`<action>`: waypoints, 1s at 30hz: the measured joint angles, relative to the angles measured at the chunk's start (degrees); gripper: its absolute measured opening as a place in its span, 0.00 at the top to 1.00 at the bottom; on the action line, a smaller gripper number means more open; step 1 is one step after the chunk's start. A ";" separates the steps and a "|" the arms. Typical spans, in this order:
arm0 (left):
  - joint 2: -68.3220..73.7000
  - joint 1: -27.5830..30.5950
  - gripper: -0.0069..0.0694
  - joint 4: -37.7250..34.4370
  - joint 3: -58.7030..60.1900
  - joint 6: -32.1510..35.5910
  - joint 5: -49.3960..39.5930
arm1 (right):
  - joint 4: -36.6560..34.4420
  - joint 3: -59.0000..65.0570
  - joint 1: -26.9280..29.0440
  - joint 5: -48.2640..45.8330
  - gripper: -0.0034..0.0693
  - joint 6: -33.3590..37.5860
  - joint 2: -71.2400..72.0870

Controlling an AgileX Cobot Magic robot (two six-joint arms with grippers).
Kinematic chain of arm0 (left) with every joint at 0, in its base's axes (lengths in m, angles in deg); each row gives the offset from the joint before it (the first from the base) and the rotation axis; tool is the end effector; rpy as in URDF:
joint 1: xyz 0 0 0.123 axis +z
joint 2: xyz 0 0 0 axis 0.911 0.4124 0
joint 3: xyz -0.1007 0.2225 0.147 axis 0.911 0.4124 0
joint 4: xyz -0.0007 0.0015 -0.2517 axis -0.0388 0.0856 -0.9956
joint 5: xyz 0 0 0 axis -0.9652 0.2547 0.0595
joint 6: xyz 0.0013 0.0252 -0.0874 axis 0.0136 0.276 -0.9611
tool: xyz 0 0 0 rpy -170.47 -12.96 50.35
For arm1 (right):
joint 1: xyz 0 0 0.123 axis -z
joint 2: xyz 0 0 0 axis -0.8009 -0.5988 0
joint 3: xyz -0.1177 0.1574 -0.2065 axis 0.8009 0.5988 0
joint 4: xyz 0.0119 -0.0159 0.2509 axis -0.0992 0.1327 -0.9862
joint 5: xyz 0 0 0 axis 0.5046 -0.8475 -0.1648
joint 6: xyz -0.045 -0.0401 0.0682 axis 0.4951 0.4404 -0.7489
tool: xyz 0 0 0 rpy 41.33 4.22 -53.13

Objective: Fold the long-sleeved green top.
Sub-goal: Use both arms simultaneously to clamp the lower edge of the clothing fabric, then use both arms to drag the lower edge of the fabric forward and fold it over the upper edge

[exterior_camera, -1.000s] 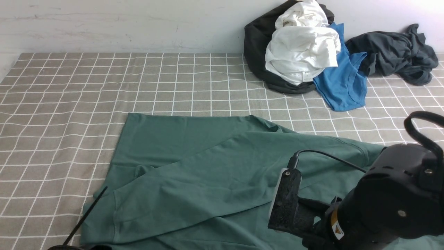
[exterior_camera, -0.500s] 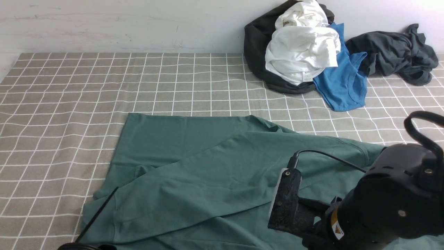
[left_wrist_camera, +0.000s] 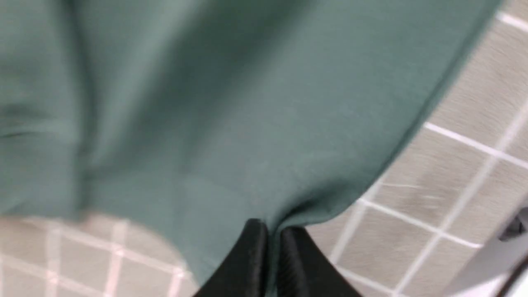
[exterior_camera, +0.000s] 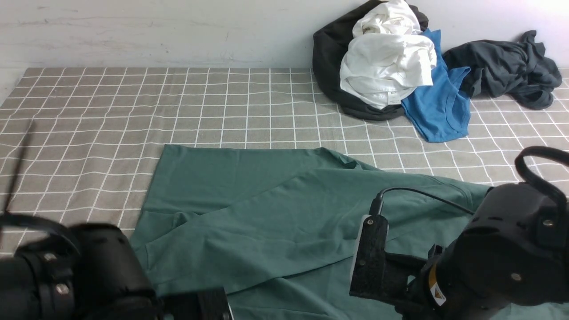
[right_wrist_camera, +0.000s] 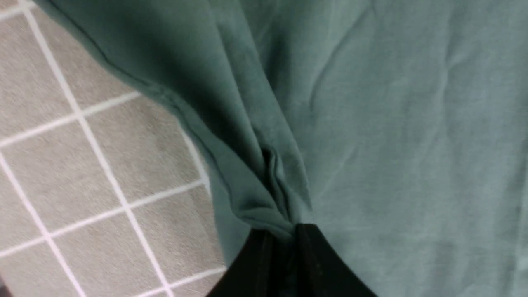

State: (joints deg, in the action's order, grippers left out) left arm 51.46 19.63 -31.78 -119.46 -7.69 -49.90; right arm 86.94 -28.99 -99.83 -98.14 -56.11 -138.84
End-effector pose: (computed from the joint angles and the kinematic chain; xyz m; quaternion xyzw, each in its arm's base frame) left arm 0.1448 -0.1350 0.2195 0.5375 0.8412 0.0529 0.0252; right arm 0.1730 0.1774 0.2132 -0.6011 0.7981 -0.0147 0.0387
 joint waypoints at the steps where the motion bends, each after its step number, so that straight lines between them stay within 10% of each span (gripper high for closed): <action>1: -0.35 1.89 0.89 0.00 -1.18 0.74 -0.25 | 0.68 -0.38 0.00 -0.28 0.89 -0.25 0.00; 16: 10.83 26.52 0.89 -0.69 -28.31 14.72 0.28 | -0.91 -25.36 14.22 -1.64 0.89 9.96 -7.79; 30: 36.26 35.13 0.89 -2.64 -55.23 19.76 3.01 | -4.90 -56.11 23.47 -2.44 0.89 18.42 -33.64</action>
State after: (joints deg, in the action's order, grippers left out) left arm 87.72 54.76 -34.41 -174.70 12.07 -46.88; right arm 82.04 -85.10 -76.36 -100.57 -37.69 -172.48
